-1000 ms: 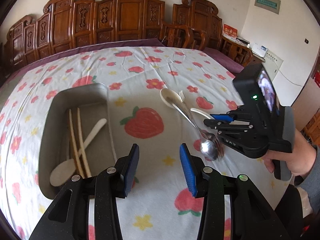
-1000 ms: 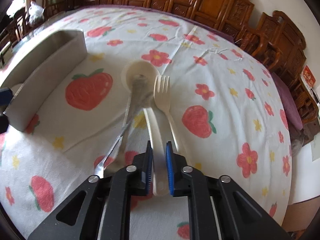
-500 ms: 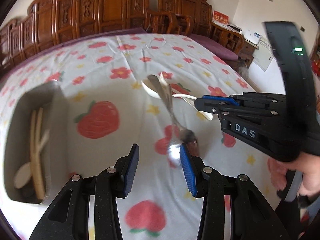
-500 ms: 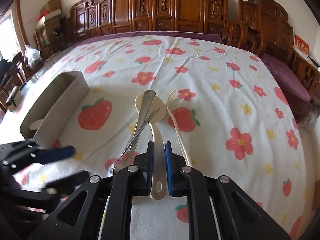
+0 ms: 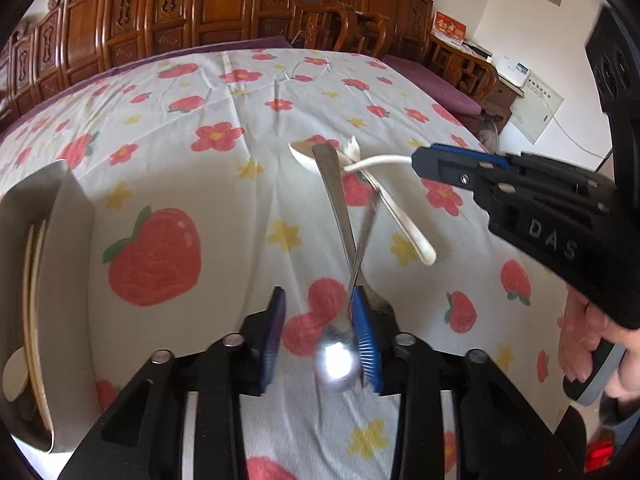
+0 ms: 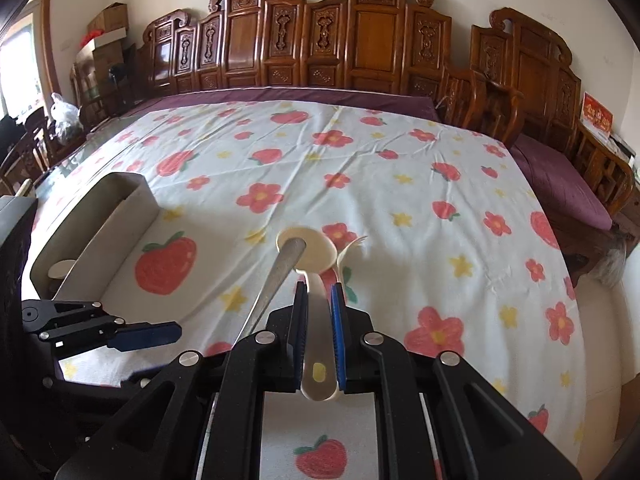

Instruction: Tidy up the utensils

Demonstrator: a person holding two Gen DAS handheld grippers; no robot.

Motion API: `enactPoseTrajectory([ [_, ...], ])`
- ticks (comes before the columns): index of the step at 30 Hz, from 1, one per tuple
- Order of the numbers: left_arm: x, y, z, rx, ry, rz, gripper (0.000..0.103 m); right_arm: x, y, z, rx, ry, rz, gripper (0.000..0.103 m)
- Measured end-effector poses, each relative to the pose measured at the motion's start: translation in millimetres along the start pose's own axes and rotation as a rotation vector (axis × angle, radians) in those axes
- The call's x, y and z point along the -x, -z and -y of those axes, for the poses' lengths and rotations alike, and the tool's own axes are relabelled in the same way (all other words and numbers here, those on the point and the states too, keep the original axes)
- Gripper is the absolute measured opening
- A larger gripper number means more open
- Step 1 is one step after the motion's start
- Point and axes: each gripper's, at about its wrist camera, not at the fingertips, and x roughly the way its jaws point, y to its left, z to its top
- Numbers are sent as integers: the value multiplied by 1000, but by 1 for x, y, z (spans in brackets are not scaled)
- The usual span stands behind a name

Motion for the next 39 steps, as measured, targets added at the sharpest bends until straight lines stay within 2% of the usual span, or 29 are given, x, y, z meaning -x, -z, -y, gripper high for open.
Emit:
enactPoseTrajectory([
  [2, -3, -4, -1, 8, -1, -4, 27, 0, 2, 2, -4, -4, 3, 13],
  [3, -4, -5, -1, 10, -4, -13, 21, 0, 2, 3, -5, -4, 5, 13],
  [5, -7, -5, -3, 14, -3, -33, 19, 0, 1, 4, -5, 2, 8, 13],
  [7, -9, -5, -3, -7, -10, -35, 19, 0, 0, 4, -4, 3, 8, 13],
  [12, -21, -8, -1, -95, -84, -76, 19, 0, -1, 5, -8, 2, 7, 13],
  [16, -22, -9, 0, -139, -97, -81, 19, 1, -1, 7, -14, 4, 8, 13],
  [17, -23, -10, 1, -143, -97, -82, 17, 1, -1, 8, -17, 5, 9, 13],
  [18, -23, -10, 2, -150, -90, -83, 11, 1, -1, 8, -18, 6, 10, 13],
  [20, -23, -10, 1, -145, -75, -90, 4, 3, -3, 8, -18, 20, 17, 13],
  [22, -20, -10, -1, -133, -69, -87, 3, 5, -4, 8, -18, 22, 22, 13],
  [30, 26, -6, -18, -105, -85, -29, 3, 10, -12, -3, 5, 56, 39, 13],
  [36, 62, -5, -41, -87, -131, 10, 3, 22, -27, -22, 81, 165, 84, 13],
  [39, 78, -6, -55, -64, -149, 30, 3, 29, -39, -27, 97, 173, 98, 13],
])
